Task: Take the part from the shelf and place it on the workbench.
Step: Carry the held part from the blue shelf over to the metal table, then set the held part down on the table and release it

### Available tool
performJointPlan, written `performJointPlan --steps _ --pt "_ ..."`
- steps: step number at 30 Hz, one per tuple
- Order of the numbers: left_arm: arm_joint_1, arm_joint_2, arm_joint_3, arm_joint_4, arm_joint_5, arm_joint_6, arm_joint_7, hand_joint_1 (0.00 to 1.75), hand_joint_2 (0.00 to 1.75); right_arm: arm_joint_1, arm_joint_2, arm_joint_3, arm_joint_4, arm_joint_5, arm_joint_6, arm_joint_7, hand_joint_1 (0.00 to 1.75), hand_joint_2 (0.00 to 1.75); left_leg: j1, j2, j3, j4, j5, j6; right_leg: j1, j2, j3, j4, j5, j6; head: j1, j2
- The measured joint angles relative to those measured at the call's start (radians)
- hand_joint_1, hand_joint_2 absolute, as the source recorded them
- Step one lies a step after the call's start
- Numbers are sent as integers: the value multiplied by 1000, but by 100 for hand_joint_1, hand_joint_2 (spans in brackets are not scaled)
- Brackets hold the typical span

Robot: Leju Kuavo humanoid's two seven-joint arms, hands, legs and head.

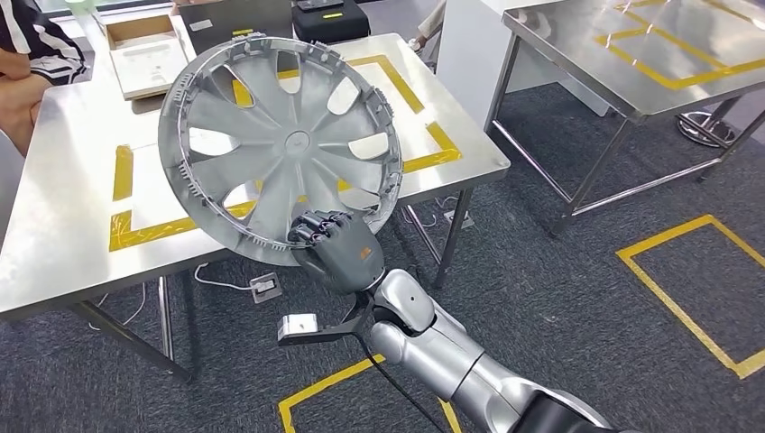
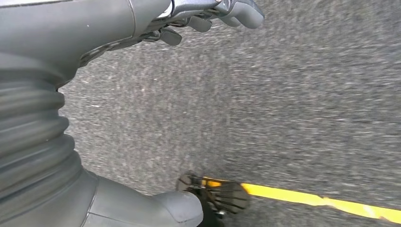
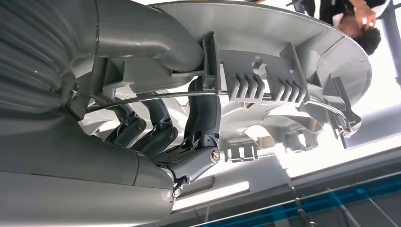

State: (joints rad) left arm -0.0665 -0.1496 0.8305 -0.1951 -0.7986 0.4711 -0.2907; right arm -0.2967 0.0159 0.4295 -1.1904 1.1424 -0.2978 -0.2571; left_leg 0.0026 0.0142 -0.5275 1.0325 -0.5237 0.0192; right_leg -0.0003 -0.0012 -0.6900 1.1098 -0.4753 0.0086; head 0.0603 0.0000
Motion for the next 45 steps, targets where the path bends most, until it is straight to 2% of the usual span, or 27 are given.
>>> performJointPlan --steps 1,2,4,6,8,10,11,12,13,16,17,18,19,21,22,23,25,26,27,28,30,32,35,36,39,43,45 --pt "-1 -1 0 1 1 0 1 0 175 0 -1 0 0 2 2 -3 175 175 -1 0 8 -1 -10 -4 5 -4 8 -46 42 -6 0 0" --pt "-2 -2 0 1 2 0 2 0 175 -1 -3 0 -2 3 4 -6 175 175 -2 0 16 -2 -16 -9 8 -7 12 -74 68 -11 -1 0" --pt "-3 -3 0 1 4 1 3 0 175 -3 -3 0 -6 5 7 -10 175 175 -3 -1 29 -2 -18 -23 9 -3 25 -88 68 -19 -1 0" --pt "-4 -3 0 0 4 2 3 0 175 -5 -4 0 -11 4 8 -9 175 175 -2 -4 16 37 -13 -34 4 1 49 -96 61 -32 -2 0" --pt "-5 -3 0 0 4 3 3 0 175 -7 -4 0 -12 3 8 -9 175 175 1 -7 -47 140 -26 -44 2 3 73 -99 46 -43 -4 0" --pt "-3 -3 0 0 5 3 3 0 175 -8 -4 0 -12 3 8 -9 175 175 4 -8 -128 241 -76 -53 2 8 93 -99 27 -46 -4 0" --pt "-1 -3 1 0 5 3 4 0 175 -8 -4 0 -12 4 8 -10 175 175 4 -9 -156 260 -100 -55 1 12 106 -99 17 -46 -5 0" --pt "1 -3 1 0 5 3 4 0 175 -7 -4 0 -12 4 9 -10 175 175 5 -9 -171 251 -108 -55 1 15 121 -99 5 -44 -5 0" --pt "1 -3 1 0 5 3 5 0 175 -6 -4 0 -12 4 9 -10 175 175 5 -9 -171 214 -90 -53 1 18 138 -99 -7 -43 -5 0" --pt "3 -2 1 0 5 3 5 0 175 -7 -4 0 -12 5 9 -9 175 175 3 -10 -142 43 66 -40 3 22 179 -96 -45 -33 -7 0" --pt "3 -2 1 0 5 3 5 0 175 -8 -4 0 -12 5 9 -10 175 175 2 -10 -134 13 100 -33 4 23 185 -95 -55 -27 -9 0" --pt "4 -2 1 1 5 3 5 0 175 -10 -3 0 -13 6 9 -10 175 175 0 -10 -131 0 114 -25 6 25 188 -91 -61 -21 -10 0" --pt "3 -3 1 0 5 3 5 0 175 -11 -3 0 -14 6 9 -10 175 175 0 -10 -125 2 109 -17 6 26 190 -86 -62 -15 -11 0" --pt "2 -3 1 0 6 3 4 0 175 -12 -4 0 -16 5 9 -10 175 175 3 -11 -111 -2 107 -4 4 22 174 -43 -57 -6 -9 0" --pt "0 -4 1 -1 6 3 4 0 175 -13 -4 0 -16 6 10 -10 175 175 4 -12 -104 -3 103 2 3 18 149 0 -60 -1 -8 0" --pt "0 -4 1 -1 6 4 1 0 175 -16 -4 1 -16 12 11 -10 175 175 4 -13 -99 -4 98 6 1 15 110 57 -74 5 -6 0" --pt "-1 -4 1 -1 8 4 -5 0 175 -37 -3 5 -5 39 19 -10 175 175 4 -13 -90 -4 87 8 -4 12 23 168 -125 16 -4 0" --pt "-1 -4 1 -1 9 4 -9 0 175 -57 -2 10 9 55 24 -8 175 175 4 -13 -84 -4 80 7 -6 11 -9 197 -146 19 -3 0" --pt "-2 -4 1 -1 10 4 -11 0 175 -81 -1 15 26 68 29 -6 175 175 5 -13 -77 -3 74 5 -8 10 -26 196 -148 21 -2 0" --pt "-3 -4 1 -1 9 4 -13 0 175 -106 2 21 44 78 34 -4 175 175 6 -12 -68 -3 67 3 -10 8 -25 163 -124 21 -2 0" --pt "-6 -3 1 -1 6 3 -14 0 175 -153 9 33 74 93 43 -1 175 175 8 -13 -49 -1 53 -6 -15 4 10 33 -24 21 -1 0" --pt "-9 -3 1 -2 0 3 -13 0 175 -203 18 50 103 107 57 3 175 175 7 -15 -41 1 41 -19 -13 0 37 -58 30 14 -1 0" --pt "-11 -3 1 -2 -11 3 -10 0 175 -270 42 76 143 120 84 -4 175 175 6 -13 -31 3 35 -39 -11 3 49 -75 43 -6 -1 0" --pt "-12 -3 1 -2 -15 4 -9 0 175 -292 51 85 157 119 93 -9 175 175 5 -12 -27 -2 33 -30 -11 5 54 -78 47 -10 -1 0" --pt "-20 -3 -1 -2 -26 9 -5 0 175 -362 79 114 212 109 116 -32 175 175 2 -9 -21 -20 30 16 -10 10 61 -84 48 -14 -2 0" --pt "-27 -7 -3 -2 -52 63 7 0 175 -462 118 146 327 84 144 -71 175 175 2 -9 -14 -29 32 18 -7 13 62 -84 43 -22 -2 0" --pt "-30 -9 -4 -2 -62 94 10 0 175 -517 137 155 404 77 151 -75 175 175 3 -9 -12 -32 34 9 -6 13 62 -84 42 -25 -2 0"
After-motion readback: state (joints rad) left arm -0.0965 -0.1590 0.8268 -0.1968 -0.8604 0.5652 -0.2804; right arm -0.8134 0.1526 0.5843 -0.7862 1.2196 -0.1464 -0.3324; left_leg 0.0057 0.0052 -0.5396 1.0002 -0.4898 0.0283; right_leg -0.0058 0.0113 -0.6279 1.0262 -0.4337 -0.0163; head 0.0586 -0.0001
